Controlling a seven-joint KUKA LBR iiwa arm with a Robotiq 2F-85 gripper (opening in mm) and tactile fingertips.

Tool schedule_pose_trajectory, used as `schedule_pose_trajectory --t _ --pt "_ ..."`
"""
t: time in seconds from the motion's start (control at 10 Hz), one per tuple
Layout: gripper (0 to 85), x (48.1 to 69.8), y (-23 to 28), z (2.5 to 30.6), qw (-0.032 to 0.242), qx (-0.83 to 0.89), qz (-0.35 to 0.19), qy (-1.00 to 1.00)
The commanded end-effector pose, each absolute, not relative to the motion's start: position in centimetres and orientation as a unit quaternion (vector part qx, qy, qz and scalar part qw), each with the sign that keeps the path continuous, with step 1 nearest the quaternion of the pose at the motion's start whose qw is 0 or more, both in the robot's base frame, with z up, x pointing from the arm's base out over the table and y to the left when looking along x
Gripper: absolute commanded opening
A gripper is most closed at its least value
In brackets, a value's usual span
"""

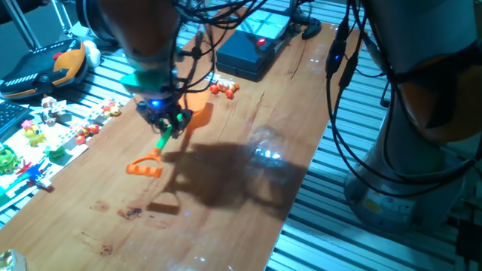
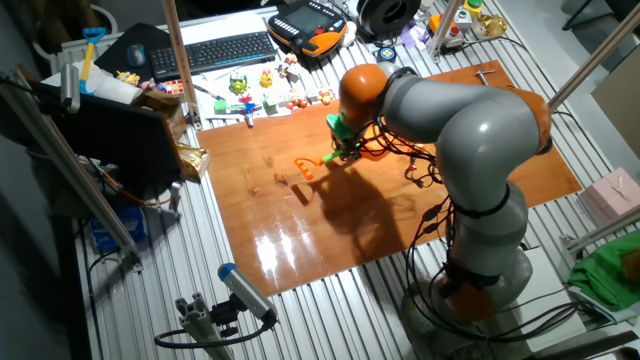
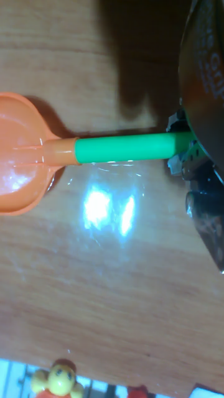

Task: Use a shovel to scoop up an object

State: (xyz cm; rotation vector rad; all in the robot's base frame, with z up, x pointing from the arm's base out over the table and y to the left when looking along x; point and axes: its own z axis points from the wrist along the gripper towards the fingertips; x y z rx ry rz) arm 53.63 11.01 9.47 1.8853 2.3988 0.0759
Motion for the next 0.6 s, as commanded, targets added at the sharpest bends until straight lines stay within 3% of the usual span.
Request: schedule_pose_trajectory --t 0.0,0.2,0.5 --pt "0.7 53.3 10.5 9.3 0.047 0.62 0.024 0.783" --pt "0.7 52.1 9.1 8.8 0.04 0.618 0.03 0.784" --pt "0.7 52.3 9.7 9.3 0.021 0.619 0.03 0.784"
